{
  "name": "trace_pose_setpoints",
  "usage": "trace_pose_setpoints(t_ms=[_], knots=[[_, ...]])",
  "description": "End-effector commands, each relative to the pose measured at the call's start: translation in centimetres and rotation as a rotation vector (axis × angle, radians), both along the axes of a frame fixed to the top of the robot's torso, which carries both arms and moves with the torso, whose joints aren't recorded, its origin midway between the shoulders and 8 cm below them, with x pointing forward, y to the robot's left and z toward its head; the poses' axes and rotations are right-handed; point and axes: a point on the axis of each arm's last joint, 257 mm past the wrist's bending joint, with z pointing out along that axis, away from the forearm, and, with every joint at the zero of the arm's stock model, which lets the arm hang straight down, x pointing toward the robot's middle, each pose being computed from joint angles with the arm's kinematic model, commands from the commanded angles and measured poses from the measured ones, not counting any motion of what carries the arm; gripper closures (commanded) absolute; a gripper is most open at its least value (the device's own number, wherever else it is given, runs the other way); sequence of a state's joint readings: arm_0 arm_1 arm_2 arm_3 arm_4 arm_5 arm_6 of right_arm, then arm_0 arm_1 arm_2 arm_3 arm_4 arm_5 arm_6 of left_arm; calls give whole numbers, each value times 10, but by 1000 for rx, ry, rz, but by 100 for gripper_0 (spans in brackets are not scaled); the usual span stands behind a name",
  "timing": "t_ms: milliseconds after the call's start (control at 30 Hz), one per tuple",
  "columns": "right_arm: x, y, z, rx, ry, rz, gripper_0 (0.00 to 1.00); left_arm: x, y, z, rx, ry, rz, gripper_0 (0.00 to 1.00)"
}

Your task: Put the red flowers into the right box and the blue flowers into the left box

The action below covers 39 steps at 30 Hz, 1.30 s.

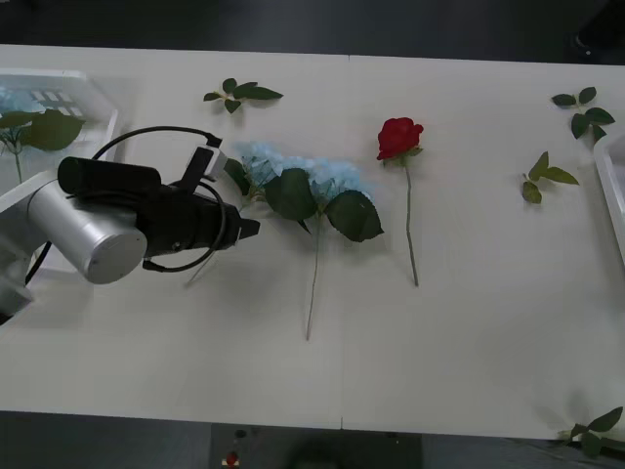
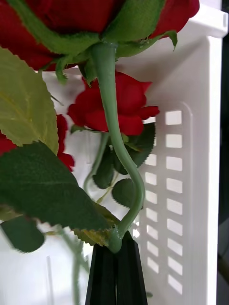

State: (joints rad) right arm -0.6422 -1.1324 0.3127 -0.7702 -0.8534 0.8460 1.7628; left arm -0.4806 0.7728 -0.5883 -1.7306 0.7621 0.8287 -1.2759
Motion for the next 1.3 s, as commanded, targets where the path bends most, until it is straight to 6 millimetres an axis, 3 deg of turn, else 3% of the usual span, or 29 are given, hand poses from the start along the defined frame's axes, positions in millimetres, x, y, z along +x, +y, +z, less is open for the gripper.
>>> trace_pose_setpoints(t_ms=[33,100,267,300,333,500,633,700,800,900,1000,1100,1300], knots=[[-20,-31,-8,-61,1,-21,100,37,-8,20,9,-78,32,0],[-22,-36,-12,-76,-15,-15,99,46,-8,15,13,-91,44,0],[-24,-39,-18,-90,-24,5,33,65,-10,5,14,-114,65,0],[-22,-34,-20,-74,-31,11,22,67,-10,2,19,-112,69,0],[-21,-32,-20,-61,-37,11,19,69,-9,2,22,-114,72,0],[-14,-8,-20,47,-51,22,18,69,-2,-3,44,-112,78,0],[-9,35,5,236,-39,39,18,67,5,-15,72,-100,81,0],[-10,60,26,312,-19,67,18,65,7,-19,89,-99,80,0],[-10,106,77,423,12,123,18,63,11,-24,104,-95,79,0],[-15,142,113,541,22,138,18,61,13,-28,120,-93,74,0],[-19,172,135,585,56,154,17,60,16,-32,136,-94,72,0],[-20,195,145,609,82,147,17,60,17,-33,141,-92,74,0],[-11,276,142,609,139,122,18,62,26,-39,169,-94,85,0]])
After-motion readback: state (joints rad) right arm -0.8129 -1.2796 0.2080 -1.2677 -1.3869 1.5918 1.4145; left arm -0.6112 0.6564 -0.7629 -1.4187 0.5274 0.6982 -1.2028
